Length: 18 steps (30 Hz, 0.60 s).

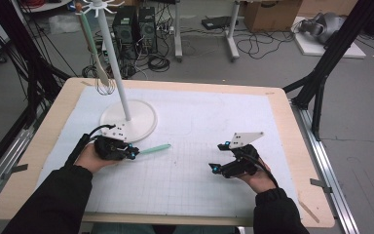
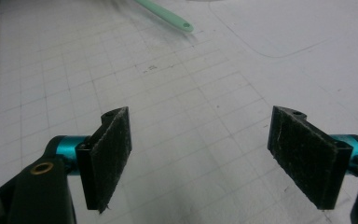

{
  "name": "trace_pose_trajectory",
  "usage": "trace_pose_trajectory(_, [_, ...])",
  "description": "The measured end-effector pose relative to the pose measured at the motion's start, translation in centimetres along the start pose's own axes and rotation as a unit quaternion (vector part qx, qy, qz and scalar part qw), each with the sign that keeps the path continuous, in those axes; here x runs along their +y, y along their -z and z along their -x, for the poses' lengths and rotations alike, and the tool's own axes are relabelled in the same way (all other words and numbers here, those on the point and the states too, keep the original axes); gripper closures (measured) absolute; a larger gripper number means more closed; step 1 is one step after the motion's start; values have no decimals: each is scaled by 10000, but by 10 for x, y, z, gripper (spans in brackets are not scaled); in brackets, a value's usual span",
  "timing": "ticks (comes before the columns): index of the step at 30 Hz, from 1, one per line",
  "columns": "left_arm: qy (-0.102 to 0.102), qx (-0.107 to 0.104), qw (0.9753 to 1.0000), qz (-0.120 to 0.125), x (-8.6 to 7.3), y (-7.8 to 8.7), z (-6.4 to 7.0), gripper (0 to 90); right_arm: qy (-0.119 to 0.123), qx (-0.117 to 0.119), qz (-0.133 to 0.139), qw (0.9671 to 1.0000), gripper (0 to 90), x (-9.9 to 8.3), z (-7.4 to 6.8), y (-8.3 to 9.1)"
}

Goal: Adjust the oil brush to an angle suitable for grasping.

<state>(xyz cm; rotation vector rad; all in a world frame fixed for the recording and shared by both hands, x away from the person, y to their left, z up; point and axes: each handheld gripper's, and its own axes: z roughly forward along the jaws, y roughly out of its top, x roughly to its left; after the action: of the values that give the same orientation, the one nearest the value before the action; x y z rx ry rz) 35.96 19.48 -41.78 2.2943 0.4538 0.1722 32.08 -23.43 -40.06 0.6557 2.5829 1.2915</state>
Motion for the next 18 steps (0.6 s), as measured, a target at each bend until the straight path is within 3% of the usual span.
trace_pose_trajectory(7, [-117, -35, 9999, 7, 3, 5, 6, 825, -39, 102, 17, 9999, 205, 2, -1, -4])
trace_pose_trajectory(18, [-133, -59, 9997, 184, 7, 16, 14, 825, -119, 267, 101, 9995, 204, 9, -1, -8])
